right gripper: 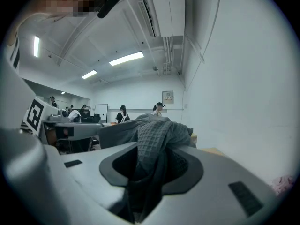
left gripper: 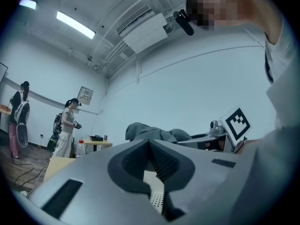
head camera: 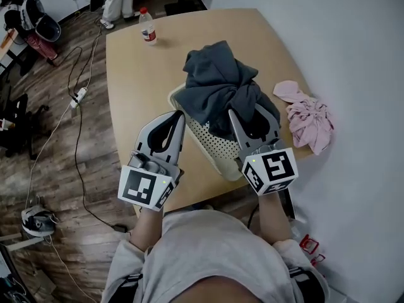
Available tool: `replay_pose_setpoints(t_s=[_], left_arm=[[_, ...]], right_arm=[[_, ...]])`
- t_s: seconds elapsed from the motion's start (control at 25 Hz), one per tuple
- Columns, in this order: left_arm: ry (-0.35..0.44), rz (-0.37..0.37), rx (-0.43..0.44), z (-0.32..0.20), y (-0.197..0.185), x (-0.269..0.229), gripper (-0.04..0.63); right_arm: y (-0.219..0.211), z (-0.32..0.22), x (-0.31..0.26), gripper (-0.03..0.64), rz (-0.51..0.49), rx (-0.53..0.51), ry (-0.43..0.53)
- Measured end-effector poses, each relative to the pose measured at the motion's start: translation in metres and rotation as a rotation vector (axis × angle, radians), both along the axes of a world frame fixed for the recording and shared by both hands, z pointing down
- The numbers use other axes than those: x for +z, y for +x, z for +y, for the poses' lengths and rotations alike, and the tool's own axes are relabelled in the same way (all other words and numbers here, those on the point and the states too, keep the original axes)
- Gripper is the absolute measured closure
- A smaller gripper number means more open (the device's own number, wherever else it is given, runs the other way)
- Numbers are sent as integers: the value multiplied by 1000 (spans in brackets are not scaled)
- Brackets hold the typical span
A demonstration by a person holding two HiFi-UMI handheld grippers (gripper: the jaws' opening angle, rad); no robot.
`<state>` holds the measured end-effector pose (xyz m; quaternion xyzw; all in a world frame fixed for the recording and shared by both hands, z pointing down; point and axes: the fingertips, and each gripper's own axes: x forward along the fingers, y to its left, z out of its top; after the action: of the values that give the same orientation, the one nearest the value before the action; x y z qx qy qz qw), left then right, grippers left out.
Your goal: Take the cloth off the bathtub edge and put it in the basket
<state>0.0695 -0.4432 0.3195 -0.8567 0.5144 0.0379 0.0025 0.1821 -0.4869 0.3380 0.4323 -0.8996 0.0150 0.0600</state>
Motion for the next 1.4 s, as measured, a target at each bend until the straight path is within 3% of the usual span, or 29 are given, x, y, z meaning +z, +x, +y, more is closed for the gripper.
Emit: replay_pose_setpoints(t_s=[0.64,1.12,1.4], left_arm=[[-99,27,-45,-37,-54,43,600],[-140,51,-37,-49,-67,64,600],[-148,52,-35,-51,-71,68,600]], right_arm=[[-46,-49,131,482,190,-49,-366],[-43,-52,190,482,258,-39,-568],[-46,-50,221,482,405,-64,-642]])
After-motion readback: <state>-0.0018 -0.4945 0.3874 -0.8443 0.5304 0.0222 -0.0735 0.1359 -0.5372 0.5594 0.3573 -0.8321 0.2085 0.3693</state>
